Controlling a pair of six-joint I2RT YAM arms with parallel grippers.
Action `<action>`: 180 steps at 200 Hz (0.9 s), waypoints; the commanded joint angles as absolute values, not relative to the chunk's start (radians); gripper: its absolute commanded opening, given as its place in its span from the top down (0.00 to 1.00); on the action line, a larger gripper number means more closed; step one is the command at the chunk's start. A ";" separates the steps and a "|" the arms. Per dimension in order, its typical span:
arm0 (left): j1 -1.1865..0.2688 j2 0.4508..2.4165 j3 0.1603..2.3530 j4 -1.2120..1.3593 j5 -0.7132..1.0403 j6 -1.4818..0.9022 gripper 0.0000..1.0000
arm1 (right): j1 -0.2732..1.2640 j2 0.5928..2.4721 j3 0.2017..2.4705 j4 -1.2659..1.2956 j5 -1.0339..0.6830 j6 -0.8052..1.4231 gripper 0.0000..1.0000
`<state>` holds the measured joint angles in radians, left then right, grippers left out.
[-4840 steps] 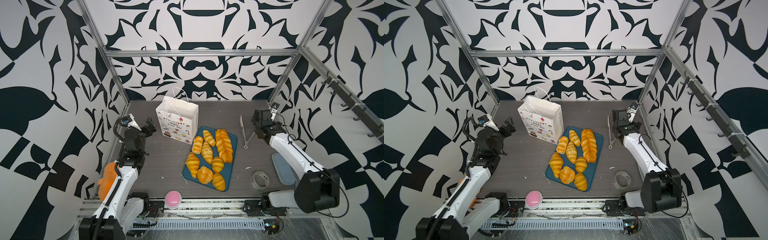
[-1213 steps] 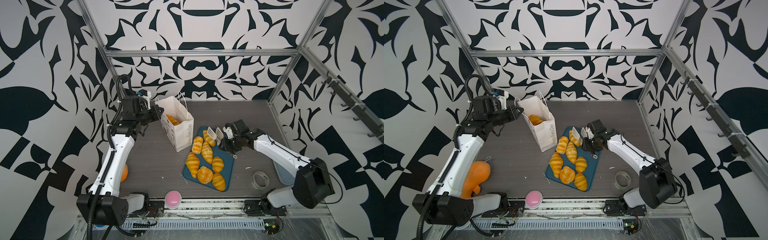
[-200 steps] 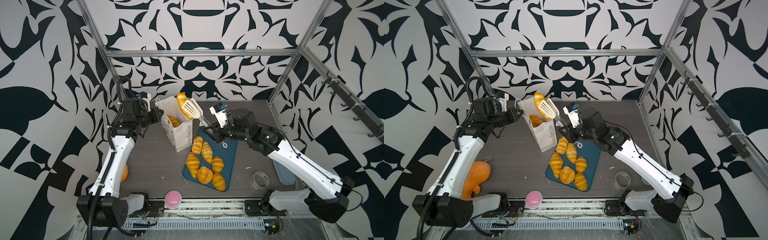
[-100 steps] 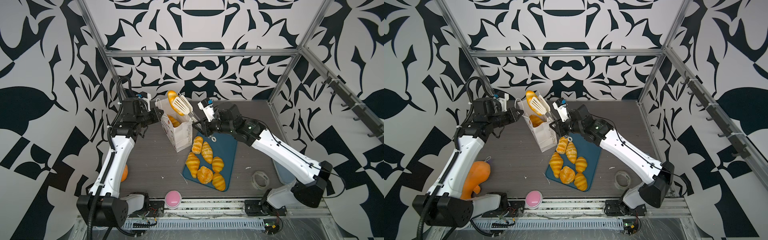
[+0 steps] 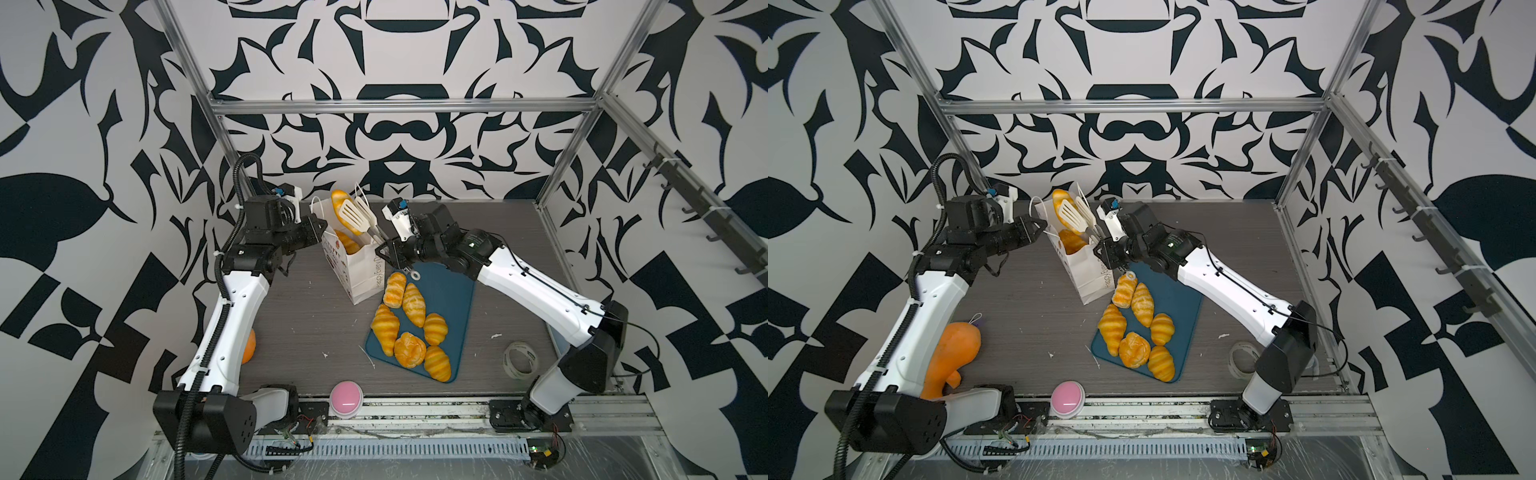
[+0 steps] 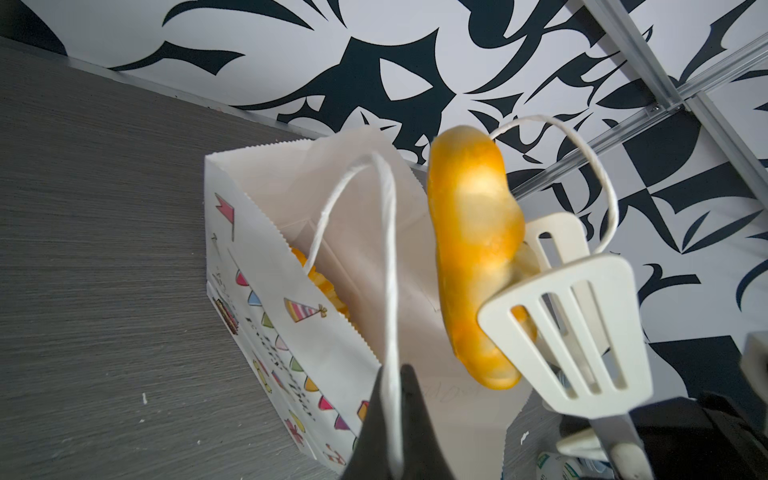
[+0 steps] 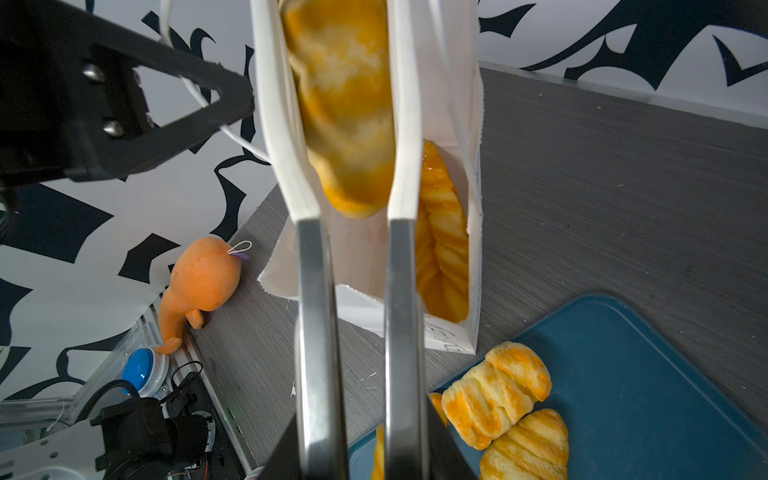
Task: Place the fake bread into the paper bag
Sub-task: 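Lower the striped roll into the bag and open the tongs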
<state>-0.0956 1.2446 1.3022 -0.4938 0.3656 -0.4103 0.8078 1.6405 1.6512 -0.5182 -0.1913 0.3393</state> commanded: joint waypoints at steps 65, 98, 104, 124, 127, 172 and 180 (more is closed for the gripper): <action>-0.089 1.230 1.284 -0.500 0.372 -0.406 1.00 | 0.814 1.626 1.703 -0.510 -0.157 0.349 0.64; -0.089 1.232 1.284 -0.498 0.377 -0.407 1.00 | 0.813 1.624 1.699 -0.515 -0.157 0.348 0.61; -0.088 1.233 1.284 -0.499 0.377 -0.409 1.00 | 0.812 1.624 1.699 -0.517 -0.157 0.347 0.61; -0.087 1.232 1.283 -0.497 0.379 -0.408 1.00 | 0.813 1.624 1.698 -0.521 -0.158 0.346 0.59; -0.087 1.232 1.282 -0.497 0.379 -0.409 1.00 | 0.813 1.624 1.698 -0.520 -0.158 0.345 0.59; -0.086 1.235 1.281 -0.494 0.383 -0.411 1.00 | 0.812 1.629 1.709 -0.528 -0.162 0.344 0.55; -0.086 1.236 1.281 -0.494 0.385 -0.412 1.00 | 0.813 1.629 1.711 -0.529 -0.162 0.344 0.55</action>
